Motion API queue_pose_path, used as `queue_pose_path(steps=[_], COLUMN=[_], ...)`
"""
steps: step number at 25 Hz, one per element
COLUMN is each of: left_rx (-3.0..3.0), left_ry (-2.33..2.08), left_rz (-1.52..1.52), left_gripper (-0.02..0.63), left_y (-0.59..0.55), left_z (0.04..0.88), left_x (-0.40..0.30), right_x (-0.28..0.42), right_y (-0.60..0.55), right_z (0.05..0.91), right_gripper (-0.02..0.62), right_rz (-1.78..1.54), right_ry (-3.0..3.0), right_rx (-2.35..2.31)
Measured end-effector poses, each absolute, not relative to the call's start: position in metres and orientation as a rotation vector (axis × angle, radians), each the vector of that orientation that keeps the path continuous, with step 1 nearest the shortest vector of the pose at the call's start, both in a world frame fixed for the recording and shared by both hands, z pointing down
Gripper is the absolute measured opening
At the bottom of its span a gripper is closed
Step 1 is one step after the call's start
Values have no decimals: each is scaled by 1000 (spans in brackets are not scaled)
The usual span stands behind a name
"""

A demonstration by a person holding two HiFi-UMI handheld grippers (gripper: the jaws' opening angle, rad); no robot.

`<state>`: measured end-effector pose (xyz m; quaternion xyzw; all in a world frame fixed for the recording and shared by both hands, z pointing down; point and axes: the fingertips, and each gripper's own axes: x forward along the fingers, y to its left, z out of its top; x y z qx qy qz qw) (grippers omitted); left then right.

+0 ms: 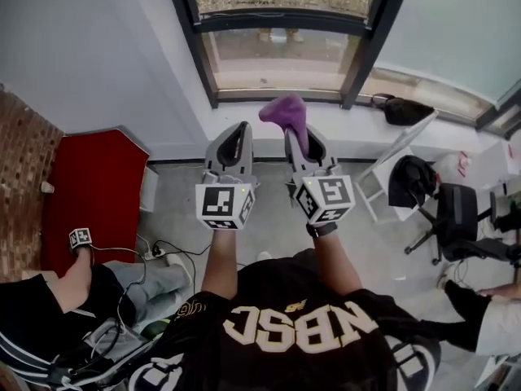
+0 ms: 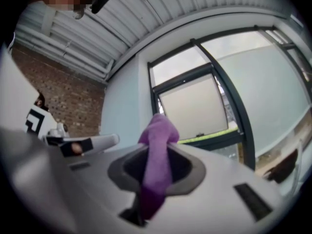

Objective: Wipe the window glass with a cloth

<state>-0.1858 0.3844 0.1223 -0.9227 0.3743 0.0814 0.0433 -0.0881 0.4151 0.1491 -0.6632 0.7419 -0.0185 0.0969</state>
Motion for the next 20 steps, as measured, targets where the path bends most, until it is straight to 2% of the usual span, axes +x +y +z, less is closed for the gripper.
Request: queue_pose_path(steps=[12,20], left_rx=[-2858,-2766], left_ry=[1349,1376], left_rz=[136,145], left_gripper=[14,14], left_y=[318,254], left_z=[170,172], left_x=[-241,-217], right_x=[-124,-92], right_y=[348,288], right_z=[171,176], right_gripper=[81,81], right_rz=[-115,-151], right_ry=[2273,2256], right_rx=[-1995,-1906])
